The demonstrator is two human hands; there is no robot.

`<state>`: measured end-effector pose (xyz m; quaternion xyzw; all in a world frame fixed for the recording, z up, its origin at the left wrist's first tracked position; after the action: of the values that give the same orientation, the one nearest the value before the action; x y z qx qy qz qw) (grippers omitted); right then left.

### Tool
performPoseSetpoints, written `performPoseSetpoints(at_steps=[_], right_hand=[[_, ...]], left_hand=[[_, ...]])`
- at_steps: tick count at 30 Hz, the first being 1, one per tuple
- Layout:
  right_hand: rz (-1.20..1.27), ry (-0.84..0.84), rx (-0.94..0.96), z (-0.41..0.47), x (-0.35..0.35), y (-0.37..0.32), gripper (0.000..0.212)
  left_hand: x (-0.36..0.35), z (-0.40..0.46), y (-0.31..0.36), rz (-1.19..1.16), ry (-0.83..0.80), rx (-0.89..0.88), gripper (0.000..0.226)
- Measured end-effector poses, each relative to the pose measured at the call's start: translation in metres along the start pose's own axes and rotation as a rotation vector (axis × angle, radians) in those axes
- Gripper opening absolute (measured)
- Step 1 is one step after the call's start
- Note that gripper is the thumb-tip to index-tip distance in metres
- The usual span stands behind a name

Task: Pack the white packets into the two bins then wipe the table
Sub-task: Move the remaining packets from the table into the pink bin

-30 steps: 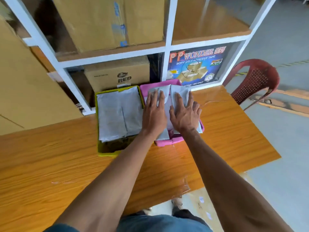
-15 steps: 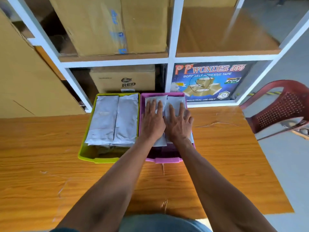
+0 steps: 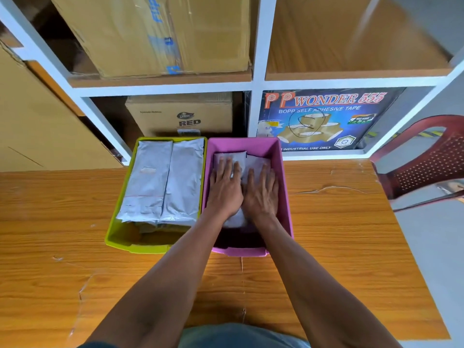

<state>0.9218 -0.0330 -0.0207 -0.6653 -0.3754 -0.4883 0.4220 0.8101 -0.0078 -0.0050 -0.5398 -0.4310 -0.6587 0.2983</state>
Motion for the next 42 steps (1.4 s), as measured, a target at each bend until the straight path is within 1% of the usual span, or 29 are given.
performPoseSetpoints(at_steps=[2,6,9,10,13,15,17,20,23,26,31,36,39,42], right_hand=[[0.041,-0.003,0.035,0.005,-0.001,-0.001,0.064],[0.04,-0.009,0.138,0.021,-0.016,0.001,0.063],[0.083,-0.044,0.142,0.032,-0.032,0.009,0.081],[0.087,-0.064,0.129,0.034,-0.036,0.01,0.082],[0.117,-0.062,0.111,0.037,-0.039,0.01,0.063],[0.167,-0.007,0.124,0.041,-0.039,0.011,0.06],[0.206,0.047,0.149,0.047,-0.041,0.011,0.063],[0.219,0.023,0.163,0.055,-0.048,0.012,0.069],[0.214,0.033,0.161,0.057,-0.053,0.012,0.069],[0.21,0.078,0.166,0.057,-0.058,0.014,0.061],[0.231,0.133,0.165,0.058,-0.063,0.014,0.065],[0.211,0.203,0.168,0.057,-0.065,0.013,0.071],[0.222,0.197,0.174,0.055,-0.064,0.014,0.073],[0.224,0.223,0.174,0.053,-0.065,0.014,0.066]], left_hand=[[-0.003,0.003,-0.001,0.029,0.015,-0.016,0.062],[-0.018,0.01,-0.009,-0.011,0.01,-0.058,0.063],[-0.033,0.011,-0.015,-0.048,-0.014,-0.072,0.064],[-0.037,0.012,-0.016,-0.054,-0.014,-0.073,0.066],[-0.041,0.016,-0.018,-0.059,-0.012,-0.074,0.065],[-0.038,0.019,-0.016,-0.053,0.039,-0.074,0.063],[-0.034,0.02,-0.011,-0.047,0.124,-0.082,0.065],[-0.04,0.02,-0.011,-0.052,0.195,-0.098,0.064],[-0.049,0.018,-0.015,-0.021,0.194,-0.103,0.061],[-0.053,0.017,-0.017,0.004,0.178,-0.11,0.06],[-0.069,0.024,-0.028,0.063,0.049,-0.156,0.065],[-0.064,0.021,-0.024,0.059,0.11,-0.158,0.061],[-0.064,0.021,-0.024,0.056,0.127,-0.143,0.059],[-0.07,0.023,-0.027,0.08,0.075,-0.156,0.06]])
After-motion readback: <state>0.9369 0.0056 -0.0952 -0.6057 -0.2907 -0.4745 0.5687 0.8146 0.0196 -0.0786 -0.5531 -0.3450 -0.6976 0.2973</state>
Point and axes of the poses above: each hand's wrist, its own z-axis towards the middle knuckle, its own x-axis out of the back of the hand, y = z × x, the point moved 2 cm from there along z, towards the middle knuckle, and after that the axes turned 14 degrees about -x, right-handed, at the moved point
